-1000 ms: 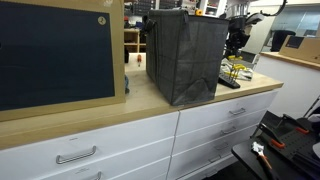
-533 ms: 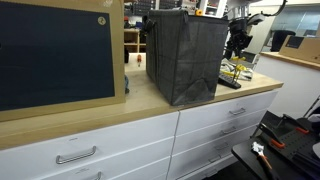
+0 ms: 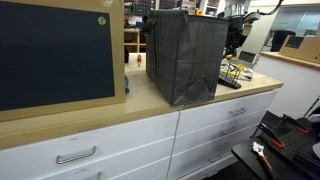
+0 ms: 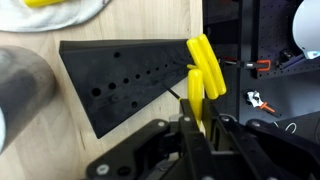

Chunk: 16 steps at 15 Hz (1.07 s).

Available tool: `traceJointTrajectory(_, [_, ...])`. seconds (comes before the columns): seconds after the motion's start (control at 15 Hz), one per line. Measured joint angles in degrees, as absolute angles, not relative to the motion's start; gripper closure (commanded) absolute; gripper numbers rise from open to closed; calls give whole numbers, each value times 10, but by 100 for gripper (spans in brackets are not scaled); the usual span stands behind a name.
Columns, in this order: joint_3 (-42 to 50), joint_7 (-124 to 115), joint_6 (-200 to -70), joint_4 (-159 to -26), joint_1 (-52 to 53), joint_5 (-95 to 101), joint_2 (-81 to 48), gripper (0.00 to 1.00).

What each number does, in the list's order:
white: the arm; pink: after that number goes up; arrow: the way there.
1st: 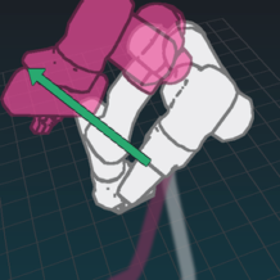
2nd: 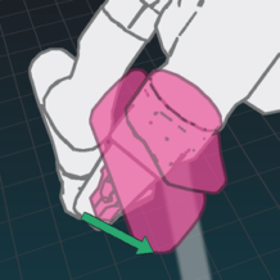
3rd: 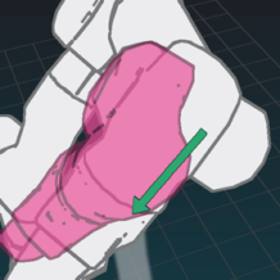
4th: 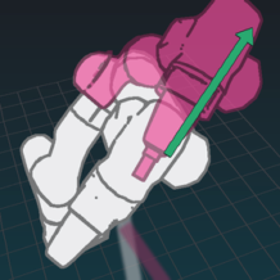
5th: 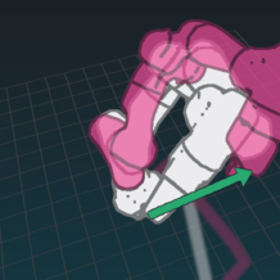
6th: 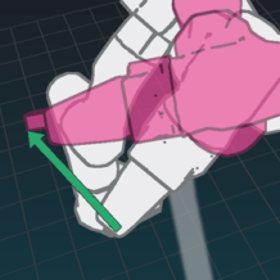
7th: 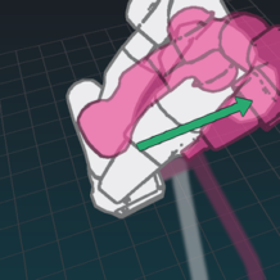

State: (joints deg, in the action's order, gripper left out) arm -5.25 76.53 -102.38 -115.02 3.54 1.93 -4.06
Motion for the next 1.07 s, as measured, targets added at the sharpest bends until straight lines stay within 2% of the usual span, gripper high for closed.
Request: traceJointTrajectory(1.07, [-50, 889, -1023, -1147, 34, 53, -52, 96])
